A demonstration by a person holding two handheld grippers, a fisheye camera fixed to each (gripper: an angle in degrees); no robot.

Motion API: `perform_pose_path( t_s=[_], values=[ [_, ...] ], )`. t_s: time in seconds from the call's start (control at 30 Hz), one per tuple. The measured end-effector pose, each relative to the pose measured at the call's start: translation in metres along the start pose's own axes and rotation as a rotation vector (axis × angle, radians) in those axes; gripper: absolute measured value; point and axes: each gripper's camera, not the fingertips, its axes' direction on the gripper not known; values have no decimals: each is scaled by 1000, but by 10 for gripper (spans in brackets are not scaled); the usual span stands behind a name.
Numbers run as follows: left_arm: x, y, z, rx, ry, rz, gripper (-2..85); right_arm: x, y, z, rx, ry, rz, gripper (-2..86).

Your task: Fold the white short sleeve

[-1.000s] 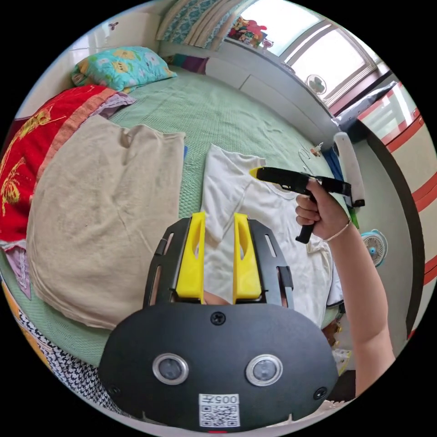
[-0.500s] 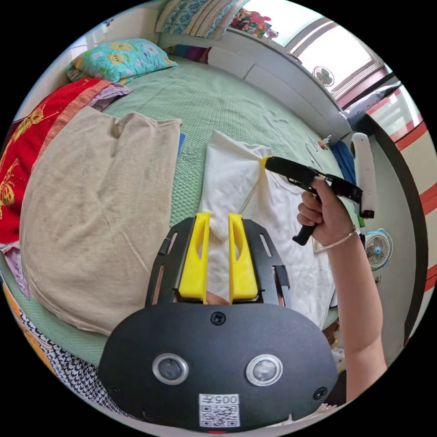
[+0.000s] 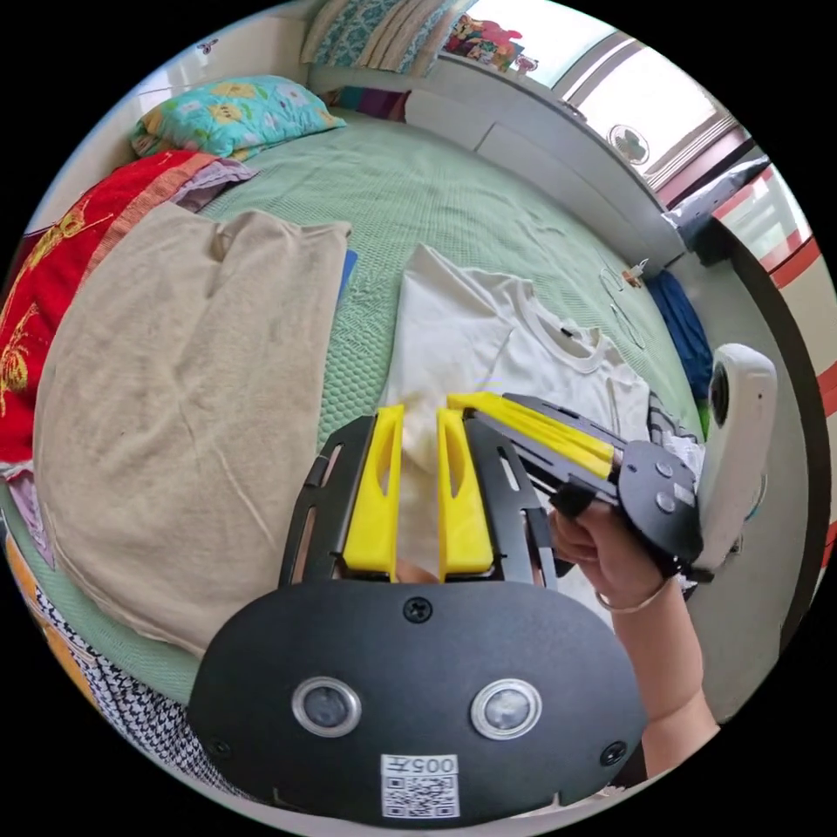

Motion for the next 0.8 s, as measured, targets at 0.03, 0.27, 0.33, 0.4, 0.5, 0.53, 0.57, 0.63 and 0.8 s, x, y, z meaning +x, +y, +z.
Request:
perform_pose_path(
  t_s=[0.03, 0.27, 0.33, 0.4, 0.5, 0.53, 0.57, 0.63, 0.8],
  values=[
    [2, 3, -4, -8, -14, -4, 62, 0, 4, 1, 12, -5, 3, -10],
    [31, 41, -72, 124, -32, 76, 63, -17, 87, -65, 122, 43, 12, -9],
    [38, 54, -83, 137, -16, 105, 64, -21, 130, -91, 149, 131, 18, -9],
    [42, 70, -102, 146, 18, 132, 64, -19, 196, -123, 168, 224, 101, -9],
    [48, 108, -150, 236, 59, 208, 64, -13, 295, -163, 211, 293, 301, -7],
    [48, 124, -167, 241, 61, 234, 68, -12, 316, -171, 228, 297, 345, -6],
    [47, 144, -181, 229, 62, 249, 74, -13, 355, -185, 266, 296, 424, -3],
    [43, 180, -194, 203, 49, 288, 86, -13, 402, -198, 307, 285, 483, 9],
    [15, 278, -182, 50, -47, 282, 115, -20, 469, -197, 201, 289, 494, 70]
  ],
)
